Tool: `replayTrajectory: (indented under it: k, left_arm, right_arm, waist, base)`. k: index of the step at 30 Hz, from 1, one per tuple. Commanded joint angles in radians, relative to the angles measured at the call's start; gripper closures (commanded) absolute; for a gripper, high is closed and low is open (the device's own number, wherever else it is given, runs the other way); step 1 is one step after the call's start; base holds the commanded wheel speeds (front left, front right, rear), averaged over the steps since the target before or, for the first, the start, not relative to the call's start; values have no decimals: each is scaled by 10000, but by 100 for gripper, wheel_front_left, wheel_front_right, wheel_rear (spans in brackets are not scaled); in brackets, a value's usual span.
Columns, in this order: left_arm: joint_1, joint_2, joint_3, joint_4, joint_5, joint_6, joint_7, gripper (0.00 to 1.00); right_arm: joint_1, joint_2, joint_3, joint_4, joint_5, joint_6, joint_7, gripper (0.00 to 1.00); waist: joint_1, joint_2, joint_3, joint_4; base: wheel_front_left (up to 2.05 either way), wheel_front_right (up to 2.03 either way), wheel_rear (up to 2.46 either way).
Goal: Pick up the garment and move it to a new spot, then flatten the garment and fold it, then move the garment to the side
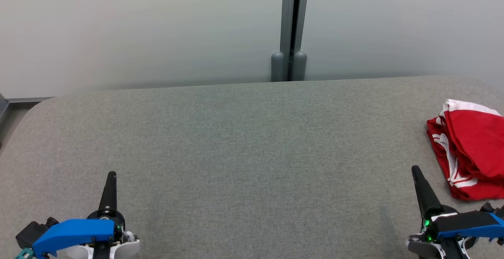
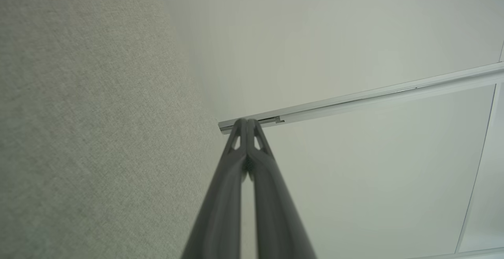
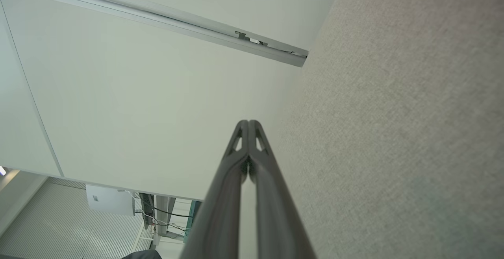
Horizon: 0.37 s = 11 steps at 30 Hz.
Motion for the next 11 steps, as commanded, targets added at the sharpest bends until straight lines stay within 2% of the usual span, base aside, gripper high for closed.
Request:
replayTrajectory:
  k: [1, 11]
  left_arm:
    - [-241, -13, 62, -119, -262, -66, 82, 100]
    - [-290, -25, 155, -192, -936, -82, 271, 100]
  right_arm:
    - [-261, 29, -42, -115, 284, 3, 42, 100]
    - [-261, 53, -88, -136, 1014, 3, 147, 100]
  waist:
    - [0, 0, 3, 1]
    - [0, 0, 20, 6]
  base:
    - [0, 0, 0]
    - [0, 0, 0]
